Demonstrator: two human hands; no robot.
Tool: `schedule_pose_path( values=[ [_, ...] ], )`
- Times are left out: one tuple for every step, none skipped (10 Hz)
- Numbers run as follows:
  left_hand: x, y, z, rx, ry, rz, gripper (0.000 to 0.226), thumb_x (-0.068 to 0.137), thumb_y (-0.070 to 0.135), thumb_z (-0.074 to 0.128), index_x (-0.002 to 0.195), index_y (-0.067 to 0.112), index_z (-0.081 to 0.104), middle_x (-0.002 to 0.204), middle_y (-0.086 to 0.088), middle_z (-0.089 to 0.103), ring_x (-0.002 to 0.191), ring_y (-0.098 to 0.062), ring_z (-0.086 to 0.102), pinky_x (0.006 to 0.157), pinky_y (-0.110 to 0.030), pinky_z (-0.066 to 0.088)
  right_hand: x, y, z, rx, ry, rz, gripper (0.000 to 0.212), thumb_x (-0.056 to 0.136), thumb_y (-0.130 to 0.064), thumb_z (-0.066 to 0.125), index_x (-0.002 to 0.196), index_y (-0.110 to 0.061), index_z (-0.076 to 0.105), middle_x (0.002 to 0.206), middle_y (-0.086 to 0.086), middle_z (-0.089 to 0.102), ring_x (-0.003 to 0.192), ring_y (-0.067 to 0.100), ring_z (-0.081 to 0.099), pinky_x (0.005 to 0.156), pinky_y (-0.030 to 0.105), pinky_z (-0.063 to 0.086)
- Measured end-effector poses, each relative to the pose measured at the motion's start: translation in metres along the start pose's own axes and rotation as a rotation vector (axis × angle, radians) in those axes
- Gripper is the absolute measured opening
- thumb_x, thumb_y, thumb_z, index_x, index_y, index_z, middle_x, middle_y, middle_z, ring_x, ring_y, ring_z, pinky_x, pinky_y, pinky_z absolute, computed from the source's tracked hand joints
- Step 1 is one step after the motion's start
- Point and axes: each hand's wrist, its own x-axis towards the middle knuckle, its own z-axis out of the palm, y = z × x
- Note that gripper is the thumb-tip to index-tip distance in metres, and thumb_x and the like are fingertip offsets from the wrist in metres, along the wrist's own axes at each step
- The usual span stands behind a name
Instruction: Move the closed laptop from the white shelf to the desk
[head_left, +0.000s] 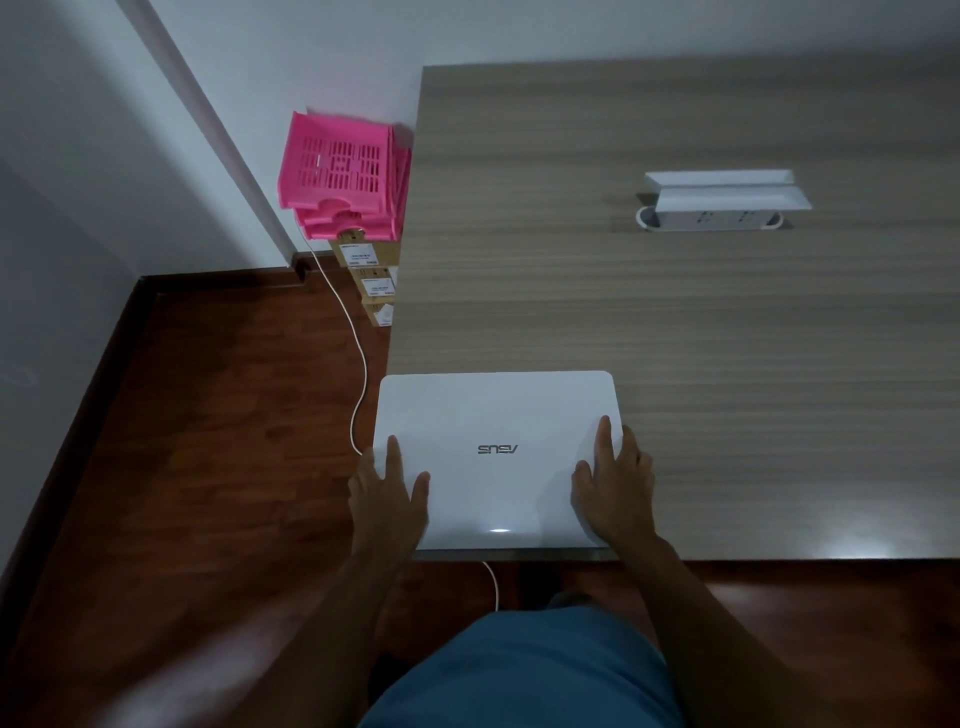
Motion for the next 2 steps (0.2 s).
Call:
schedule_pose_path(
  values=[
    [0.001,-0.003,-0.013,-0.105,-0.006,0.034,0.073,0.091,0.045,0.047,0.151,0.016,0.018,0.155,-0.022,0.023,0.140,-0.038,0.025,0.112,-0.050,0.025,-0.014,-0.010,-0.005,-0.007,-0.043,0.034,0.072,0.091,-0.041,0.043,0.152,-0.018,0.012,0.159,0.016,0.013,0.139,0.039,0.021,0.112,0.052,0.024],
    [-0.028,-0.028,-0.017,-0.332,0.086,0.007,0.068,0.090,0.046,0.046,0.148,0.014,0.027,0.151,-0.016,0.036,0.138,-0.030,0.033,0.112,-0.049,0.029,-0.034,-0.005,-0.029,0.085,-0.041,0.029,0.060,0.085,-0.040,0.054,0.137,-0.013,0.040,0.145,0.013,0.043,0.130,0.033,0.038,0.103,0.044,0.035]
  ],
)
